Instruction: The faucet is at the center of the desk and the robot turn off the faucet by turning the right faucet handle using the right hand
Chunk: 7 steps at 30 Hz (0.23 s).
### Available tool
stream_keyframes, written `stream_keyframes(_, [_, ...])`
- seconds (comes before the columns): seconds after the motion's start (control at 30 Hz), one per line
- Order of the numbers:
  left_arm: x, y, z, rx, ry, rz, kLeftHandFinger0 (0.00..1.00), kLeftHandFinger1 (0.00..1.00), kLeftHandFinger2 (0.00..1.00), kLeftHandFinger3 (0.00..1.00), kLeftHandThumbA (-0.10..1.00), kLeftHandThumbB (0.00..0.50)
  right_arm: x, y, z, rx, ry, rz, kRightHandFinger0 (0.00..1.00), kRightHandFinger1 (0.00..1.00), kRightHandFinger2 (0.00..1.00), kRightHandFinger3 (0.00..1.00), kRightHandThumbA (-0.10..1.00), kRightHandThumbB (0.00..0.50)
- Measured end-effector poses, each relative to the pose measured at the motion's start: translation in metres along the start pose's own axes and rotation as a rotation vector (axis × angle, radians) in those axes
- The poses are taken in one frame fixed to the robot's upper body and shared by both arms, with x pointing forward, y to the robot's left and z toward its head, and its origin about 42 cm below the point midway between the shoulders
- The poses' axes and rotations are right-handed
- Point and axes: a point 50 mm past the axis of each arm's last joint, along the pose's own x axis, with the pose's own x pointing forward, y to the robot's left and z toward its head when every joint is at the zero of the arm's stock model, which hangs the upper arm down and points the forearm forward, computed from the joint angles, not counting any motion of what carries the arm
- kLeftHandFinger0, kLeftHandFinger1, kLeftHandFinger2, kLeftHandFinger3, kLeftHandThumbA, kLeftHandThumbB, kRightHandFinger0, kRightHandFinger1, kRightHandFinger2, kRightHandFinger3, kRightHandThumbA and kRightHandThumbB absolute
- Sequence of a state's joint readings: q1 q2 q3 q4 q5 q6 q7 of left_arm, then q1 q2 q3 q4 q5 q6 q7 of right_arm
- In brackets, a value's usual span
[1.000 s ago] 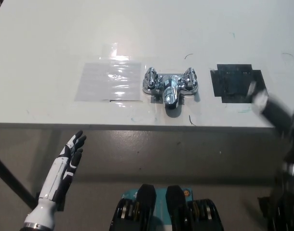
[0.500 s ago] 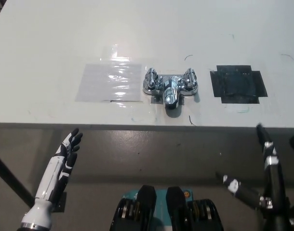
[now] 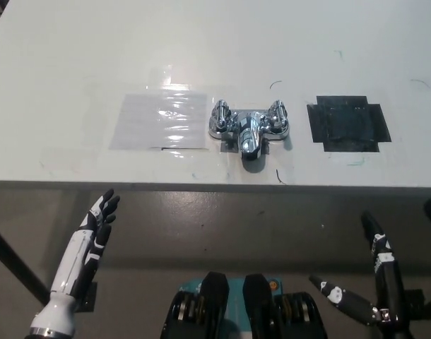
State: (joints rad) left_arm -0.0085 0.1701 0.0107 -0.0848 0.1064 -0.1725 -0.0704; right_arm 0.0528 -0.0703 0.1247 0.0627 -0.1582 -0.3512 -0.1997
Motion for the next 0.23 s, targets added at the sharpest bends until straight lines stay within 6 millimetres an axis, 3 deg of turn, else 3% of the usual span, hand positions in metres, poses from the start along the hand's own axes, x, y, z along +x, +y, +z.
stream_keyframes(0.23, [-0.0070, -0.0008, -0.0045, -0.011, 0.022, 0.000, 1.00, 1.00, 1.00, 1.00, 1.00, 0.337, -0.0054, 0.0012, -0.0022, 0.014, 0.012, 0.011, 1.00, 1.00, 1.00, 1.00, 1.00, 0.139])
